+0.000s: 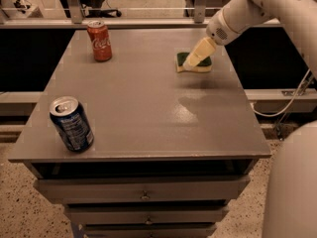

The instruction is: Move sponge near pepsi can

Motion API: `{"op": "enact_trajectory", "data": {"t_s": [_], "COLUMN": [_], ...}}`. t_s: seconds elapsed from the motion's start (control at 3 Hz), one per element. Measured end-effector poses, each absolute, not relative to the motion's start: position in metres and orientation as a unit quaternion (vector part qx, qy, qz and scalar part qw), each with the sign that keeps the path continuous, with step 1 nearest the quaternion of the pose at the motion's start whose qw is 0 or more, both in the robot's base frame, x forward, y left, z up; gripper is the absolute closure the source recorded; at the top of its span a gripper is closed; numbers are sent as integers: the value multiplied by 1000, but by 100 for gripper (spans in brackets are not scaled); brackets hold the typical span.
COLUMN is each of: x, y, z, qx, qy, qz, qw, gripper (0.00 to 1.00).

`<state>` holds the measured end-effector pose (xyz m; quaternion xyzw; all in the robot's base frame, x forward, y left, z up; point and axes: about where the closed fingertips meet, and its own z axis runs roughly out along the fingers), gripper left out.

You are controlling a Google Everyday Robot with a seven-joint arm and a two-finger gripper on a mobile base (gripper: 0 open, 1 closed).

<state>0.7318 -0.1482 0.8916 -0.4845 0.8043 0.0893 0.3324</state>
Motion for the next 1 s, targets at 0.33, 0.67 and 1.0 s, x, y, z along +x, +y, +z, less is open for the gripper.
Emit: {"op": "enact_trajectory", "data": {"t_s": [0.33, 0.67, 1.0], "x": [746, 750, 750], "y": [-144, -145, -150], "z": [870, 851, 837], "qx": [-473, -464, -457], "qy": [819, 831, 840], "qz": [91, 91, 88], "qw": [313, 295, 279], "gripper": [0, 0, 18]}}
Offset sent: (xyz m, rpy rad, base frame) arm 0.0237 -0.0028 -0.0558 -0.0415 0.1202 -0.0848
